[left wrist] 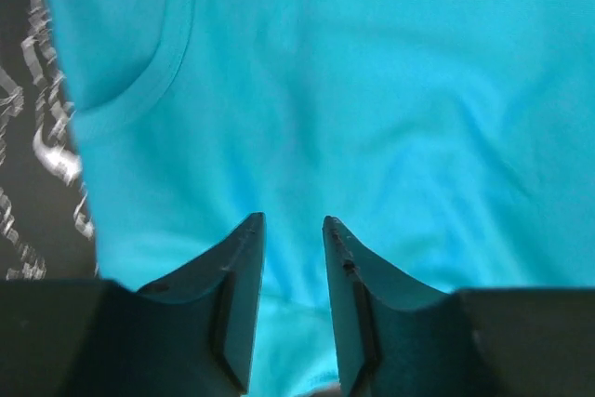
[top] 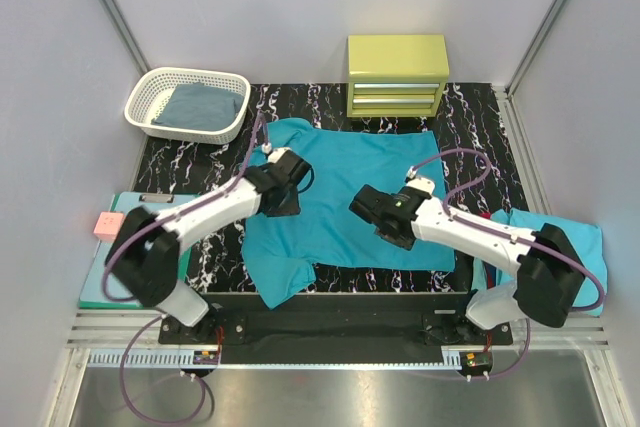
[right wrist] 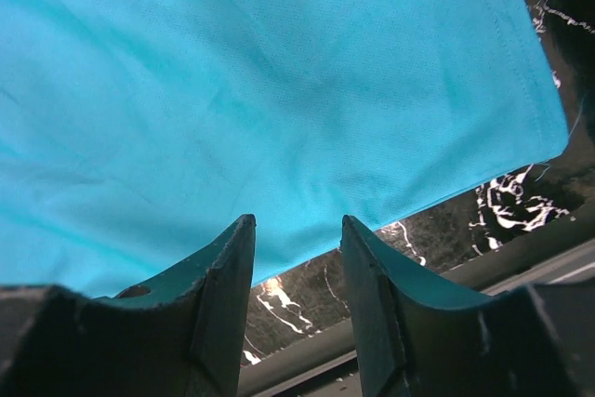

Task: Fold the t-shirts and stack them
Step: Flatten the tshirt out

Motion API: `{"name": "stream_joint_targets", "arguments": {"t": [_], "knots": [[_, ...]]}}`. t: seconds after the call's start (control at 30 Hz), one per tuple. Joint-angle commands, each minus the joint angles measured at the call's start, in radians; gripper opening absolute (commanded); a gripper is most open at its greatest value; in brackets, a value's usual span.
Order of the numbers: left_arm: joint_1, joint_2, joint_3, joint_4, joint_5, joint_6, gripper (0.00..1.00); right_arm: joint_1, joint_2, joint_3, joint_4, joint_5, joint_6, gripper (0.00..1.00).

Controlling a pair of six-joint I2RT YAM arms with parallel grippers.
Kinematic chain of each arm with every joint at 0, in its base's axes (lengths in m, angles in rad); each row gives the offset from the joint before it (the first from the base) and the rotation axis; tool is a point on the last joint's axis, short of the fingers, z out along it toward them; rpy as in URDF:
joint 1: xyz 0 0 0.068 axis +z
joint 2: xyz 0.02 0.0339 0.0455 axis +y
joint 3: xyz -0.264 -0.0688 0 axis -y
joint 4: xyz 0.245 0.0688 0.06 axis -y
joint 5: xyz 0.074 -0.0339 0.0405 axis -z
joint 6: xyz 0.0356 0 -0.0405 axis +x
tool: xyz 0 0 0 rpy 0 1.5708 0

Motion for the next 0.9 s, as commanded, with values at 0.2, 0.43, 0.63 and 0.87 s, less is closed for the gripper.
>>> {"name": "stream_joint_targets", "arguments": {"t": [0.2,0.43,0.63,0.87], "knots": [[0.141,0.255,0.102,0.051,0.119,0.103,0.30,0.008,-0.170,0.042,0.010,0.080,-0.198,0.50],[0.216,0.317,0.127,0.041,0.120,0.121,0.30,0.008,-0.192,0.032,0.019,0.092,-0.227,0.51],[0.261,0.357,0.106,0.003,0.102,0.122,0.29,0.008,-0.204,0.024,0.022,0.118,-0.250,0.52],[0.333,0.357,0.063,-0.028,0.079,0.127,0.25,0.010,-0.178,0.033,0.037,0.124,-0.284,0.52]]}}
